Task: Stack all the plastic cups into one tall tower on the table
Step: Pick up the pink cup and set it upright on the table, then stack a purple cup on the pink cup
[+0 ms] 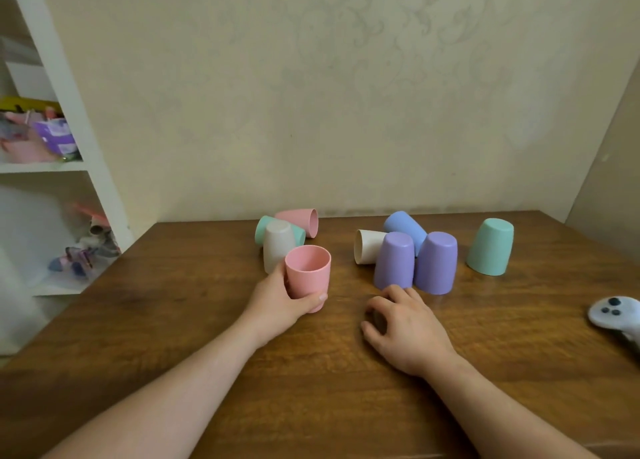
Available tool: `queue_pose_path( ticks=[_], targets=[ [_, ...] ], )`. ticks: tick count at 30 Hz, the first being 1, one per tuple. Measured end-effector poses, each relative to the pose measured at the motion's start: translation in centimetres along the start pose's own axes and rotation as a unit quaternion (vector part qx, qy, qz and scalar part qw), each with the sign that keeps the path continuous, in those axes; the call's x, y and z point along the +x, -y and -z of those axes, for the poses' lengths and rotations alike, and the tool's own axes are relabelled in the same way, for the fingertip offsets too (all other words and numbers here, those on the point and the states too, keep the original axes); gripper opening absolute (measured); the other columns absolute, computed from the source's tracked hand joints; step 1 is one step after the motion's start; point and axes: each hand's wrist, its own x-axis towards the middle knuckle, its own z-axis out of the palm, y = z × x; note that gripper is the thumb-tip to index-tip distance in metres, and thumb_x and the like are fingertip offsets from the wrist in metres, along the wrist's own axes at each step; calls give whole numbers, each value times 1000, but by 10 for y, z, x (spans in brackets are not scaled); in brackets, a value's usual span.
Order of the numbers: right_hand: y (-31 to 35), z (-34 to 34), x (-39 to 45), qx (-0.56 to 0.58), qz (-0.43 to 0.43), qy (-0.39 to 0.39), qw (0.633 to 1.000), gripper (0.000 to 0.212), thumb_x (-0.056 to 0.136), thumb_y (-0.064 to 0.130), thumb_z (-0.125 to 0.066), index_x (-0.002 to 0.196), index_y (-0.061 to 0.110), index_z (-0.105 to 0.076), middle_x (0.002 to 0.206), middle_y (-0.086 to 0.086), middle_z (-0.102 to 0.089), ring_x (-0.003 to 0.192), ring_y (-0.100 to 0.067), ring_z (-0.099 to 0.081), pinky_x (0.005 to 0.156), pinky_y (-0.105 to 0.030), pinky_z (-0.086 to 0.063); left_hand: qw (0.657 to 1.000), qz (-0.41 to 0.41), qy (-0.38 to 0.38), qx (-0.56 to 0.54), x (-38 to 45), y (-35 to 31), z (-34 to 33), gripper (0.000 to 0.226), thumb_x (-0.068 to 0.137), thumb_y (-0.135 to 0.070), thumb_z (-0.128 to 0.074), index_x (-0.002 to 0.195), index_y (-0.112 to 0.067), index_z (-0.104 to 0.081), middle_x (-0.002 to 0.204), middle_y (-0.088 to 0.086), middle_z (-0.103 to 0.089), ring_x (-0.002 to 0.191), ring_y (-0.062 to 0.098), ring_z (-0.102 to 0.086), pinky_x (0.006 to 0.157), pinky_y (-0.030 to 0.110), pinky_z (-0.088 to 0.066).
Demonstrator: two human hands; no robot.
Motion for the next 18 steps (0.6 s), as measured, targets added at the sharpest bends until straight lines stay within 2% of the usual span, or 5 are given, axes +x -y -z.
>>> queue_pose_path(
  ticks=[5,9,12,16,18],
  targets=[
    [5,7,-3,-17,-1,10,1000,43,101,63,-53,131,36,-68,129,11,-58,118,-14,-53,100,-30,-50,929,-9,93,357,-18,14,31,102,79,-92,-51,164,-39,-31,170,-13,-35,157,23,-30,126,49,-25],
    [10,43,11,-39,32,39,998,32,102,55,-60,107,27,-75,102,10,-70,95,-15,-67,80,-37,-60,925,-22,50,376,-28,28,32,94,84,-92,-36,163,-41,-37,172,-17,-31,162,19,-19,131,53,-16],
    [12,82,41,-76,56,-48,994,20,95,35,-66,110,22,-72,104,4,-61,104,-26,-63,80,-42,-55,923,-22,42,382,-26,24,31,91,84,-92,-39,159,-41,-43,170,-17,-35,161,18,-23,131,52,-18],
    [4,103,74,-381,61,32,922,104,77,20,-82,160,46,-26,157,-7,-28,135,-36,-43,97,-44,-45,923,-12,46,383,-26,24,31,90,84,-92,-40,158,-42,-45,170,-16,-34,161,19,-23,130,53,-18],
    [6,100,75,-463,71,83,880,108,87,21,-81,167,45,-12,166,-9,-19,145,-39,-36,107,-49,-41,920,-7,50,388,-25,22,32,91,83,-94,-39,158,-43,-44,171,-15,-34,161,20,-23,129,53,-19]
  ],
)
